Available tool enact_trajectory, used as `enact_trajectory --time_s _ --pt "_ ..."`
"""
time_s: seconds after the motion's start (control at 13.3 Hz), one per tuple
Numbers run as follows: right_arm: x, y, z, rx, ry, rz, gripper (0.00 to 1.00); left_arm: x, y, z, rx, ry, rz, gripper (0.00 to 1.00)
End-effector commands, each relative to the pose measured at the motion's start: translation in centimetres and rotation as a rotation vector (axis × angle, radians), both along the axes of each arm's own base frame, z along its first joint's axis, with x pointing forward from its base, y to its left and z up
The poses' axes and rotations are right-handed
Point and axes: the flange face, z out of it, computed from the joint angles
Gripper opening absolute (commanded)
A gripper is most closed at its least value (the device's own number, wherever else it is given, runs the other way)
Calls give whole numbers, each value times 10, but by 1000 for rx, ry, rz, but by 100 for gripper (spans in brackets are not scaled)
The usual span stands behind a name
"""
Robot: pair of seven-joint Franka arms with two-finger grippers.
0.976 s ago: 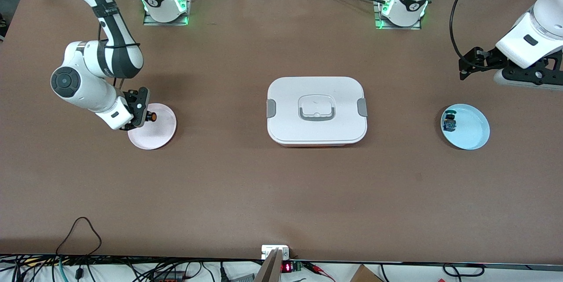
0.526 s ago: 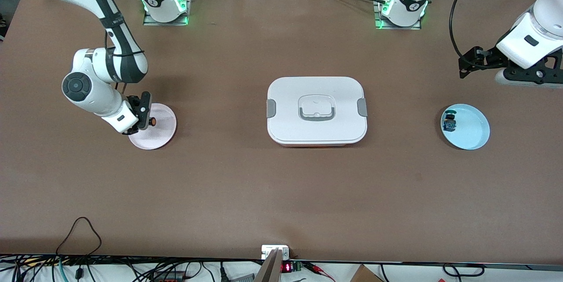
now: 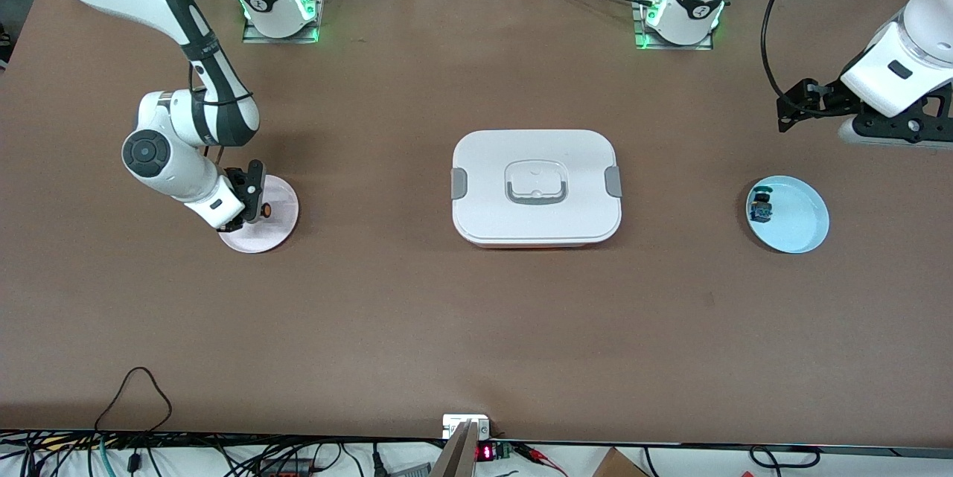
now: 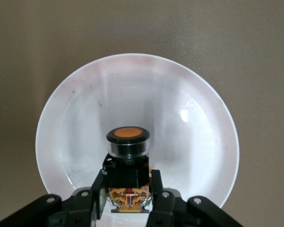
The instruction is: Transfer orange switch to right arm and place
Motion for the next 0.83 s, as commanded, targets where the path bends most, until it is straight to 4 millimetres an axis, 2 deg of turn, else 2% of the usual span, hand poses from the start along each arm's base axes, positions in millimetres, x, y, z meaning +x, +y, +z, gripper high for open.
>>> enact_trajectory --time_s 0.0,0.23,0.38,0.6,0.75 --pt "-2 1 12 -6 -10 2 100 -1 0 1 -21 7 8 100" --pt "1 -1 32 -7 -19 -2 100 -1 0 1 -21 7 8 100" --pt "10 0 62 -1 -54 -12 100 -1 0 1 -21 7 8 100" --pt "34 2 115 -16 -15 -95 100 -1 0 1 -21 7 8 100" --pt "51 4 163 -18 -38 -117 100 -1 0 1 -21 7 8 100"
